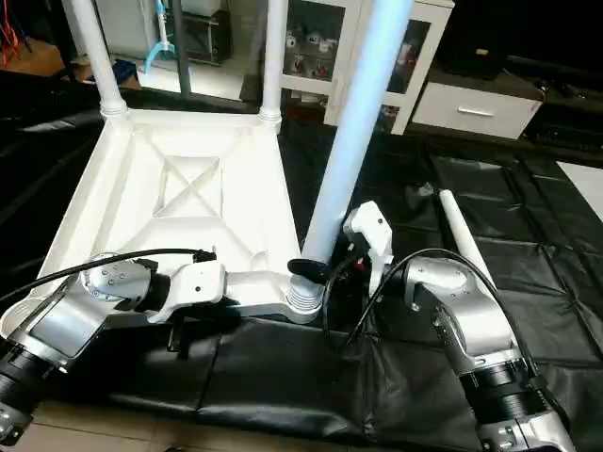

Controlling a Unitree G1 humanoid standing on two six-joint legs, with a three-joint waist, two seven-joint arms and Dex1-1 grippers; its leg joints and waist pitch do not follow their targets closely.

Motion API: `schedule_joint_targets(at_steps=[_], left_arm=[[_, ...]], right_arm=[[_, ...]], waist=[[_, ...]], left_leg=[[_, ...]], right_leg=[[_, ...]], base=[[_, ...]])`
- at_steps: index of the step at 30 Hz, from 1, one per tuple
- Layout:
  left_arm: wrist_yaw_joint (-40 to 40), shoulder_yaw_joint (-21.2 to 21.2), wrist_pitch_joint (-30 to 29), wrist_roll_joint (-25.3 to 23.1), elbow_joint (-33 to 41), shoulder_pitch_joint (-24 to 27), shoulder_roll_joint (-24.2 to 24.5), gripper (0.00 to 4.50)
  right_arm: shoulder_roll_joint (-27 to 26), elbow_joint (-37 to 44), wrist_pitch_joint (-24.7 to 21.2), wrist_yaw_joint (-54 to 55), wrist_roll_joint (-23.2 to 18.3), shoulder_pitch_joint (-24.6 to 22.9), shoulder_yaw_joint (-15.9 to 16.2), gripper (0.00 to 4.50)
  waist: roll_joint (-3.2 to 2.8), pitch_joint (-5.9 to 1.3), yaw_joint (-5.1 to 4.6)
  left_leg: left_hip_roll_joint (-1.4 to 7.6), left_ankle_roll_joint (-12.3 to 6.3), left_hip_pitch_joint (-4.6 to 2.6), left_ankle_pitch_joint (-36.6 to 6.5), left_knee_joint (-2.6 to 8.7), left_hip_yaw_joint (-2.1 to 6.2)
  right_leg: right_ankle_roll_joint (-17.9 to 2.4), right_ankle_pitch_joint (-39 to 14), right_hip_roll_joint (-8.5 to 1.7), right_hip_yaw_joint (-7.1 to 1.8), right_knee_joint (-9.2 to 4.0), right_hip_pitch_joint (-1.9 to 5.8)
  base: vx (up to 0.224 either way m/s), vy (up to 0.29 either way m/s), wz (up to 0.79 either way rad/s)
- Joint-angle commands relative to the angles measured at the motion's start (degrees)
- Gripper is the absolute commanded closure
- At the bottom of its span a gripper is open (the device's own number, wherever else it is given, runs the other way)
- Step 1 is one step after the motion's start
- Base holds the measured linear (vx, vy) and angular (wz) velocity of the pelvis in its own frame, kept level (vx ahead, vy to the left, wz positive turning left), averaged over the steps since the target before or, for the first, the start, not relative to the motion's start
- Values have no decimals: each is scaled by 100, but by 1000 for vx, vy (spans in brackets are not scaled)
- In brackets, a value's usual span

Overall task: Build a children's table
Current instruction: Pick table leg

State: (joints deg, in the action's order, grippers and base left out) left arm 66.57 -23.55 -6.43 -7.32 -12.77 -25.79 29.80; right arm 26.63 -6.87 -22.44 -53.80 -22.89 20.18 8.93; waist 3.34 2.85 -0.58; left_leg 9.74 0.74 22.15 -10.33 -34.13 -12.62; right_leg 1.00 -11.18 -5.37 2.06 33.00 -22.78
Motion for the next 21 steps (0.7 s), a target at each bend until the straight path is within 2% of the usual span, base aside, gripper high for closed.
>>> schedule_joint_targets(at_steps=[1, 2, 6, 8, 10, 12, 16, 17, 21], left_arm=[[168, -156, 250, 179, 127, -37, -141, 449], [170, -151, 252, 176, 124, -40, -136, 449], [168, -147, 262, 166, 111, -53, -140, 449], [166, -146, 268, 162, 111, -55, -139, 449], [161, -147, 276, 156, 104, -57, -142, 449], [149, -149, 294, 140, 95, -58, -144, 449], [144, -145, 301, 131, 102, -53, -141, 449], [135, -147, 307, 124, 98, -51, -144, 449], [126, -146, 316, 106, 99, -40, -152, 449]], right_arm=[[172, -572, -679, 186, 207, -309, -19, 267], [344, -574, -803, -31, 130, -291, -32, 267], [586, -638, -840, -321, 141, -235, 26, 267], [693, -653, -916, -481, 76, -171, 17, 267], [717, -655, -943, -526, 49, -137, 12, 267], [753, -680, -857, -552, 132, -61, 68, 267], [692, -655, -591, -387, 391, -74, 197, 267], [655, -634, -492, -319, 472, -102, 238, 267], [559, -545, -328, -190, 573, -198, 296, 267]], waist=[[-37, -164, -51], [-42, -167, -41], [-41, -195, 8], [-49, -205, 73], [-25, -240, 113], [-33, -236, 144], [-34, -236, 167], [-16, -244, 165], [-15, -238, 143]], left_leg=[[393, 546, -285, -3378, 579, 338], [398, 537, -279, -3313, 582, 336], [412, 497, -261, -3011, 583, 298], [418, 423, -300, -2741, 560, 240], [418, 331, -285, -2393, 540, 198], [421, 235, -248, -2062, 543, 181], [421, 235, -244, -2015, 542, 184], [421, 267, -238, -2123, 539, 203], [418, 342, -234, -2343, 552, 236]], right_leg=[[-600, -3087, -324, -222, -532, -135], [-625, -3012, -321, -224, -523, -127], [-746, -2571, -314, -231, -468, -88], [-873, -2235, -309, -258, -451, -98], [-964, -1909, -305, -273, -416, -54], [-1038, -1675, -304, -272, -379, -10], [-1034, -1765, -310, -266, -378, 4], [-973, -2044, -329, -260, -391, 10], [-821, -2447, -328, -252, -427, -9]], base=[[0, 0, 0], [0, 0, 0], [0, 0, 0], [0, 0, 0], [0, 0, 0], [0, 0, 0], [0, 0, 0], [0, 0, 0], [0, 0, 0]])
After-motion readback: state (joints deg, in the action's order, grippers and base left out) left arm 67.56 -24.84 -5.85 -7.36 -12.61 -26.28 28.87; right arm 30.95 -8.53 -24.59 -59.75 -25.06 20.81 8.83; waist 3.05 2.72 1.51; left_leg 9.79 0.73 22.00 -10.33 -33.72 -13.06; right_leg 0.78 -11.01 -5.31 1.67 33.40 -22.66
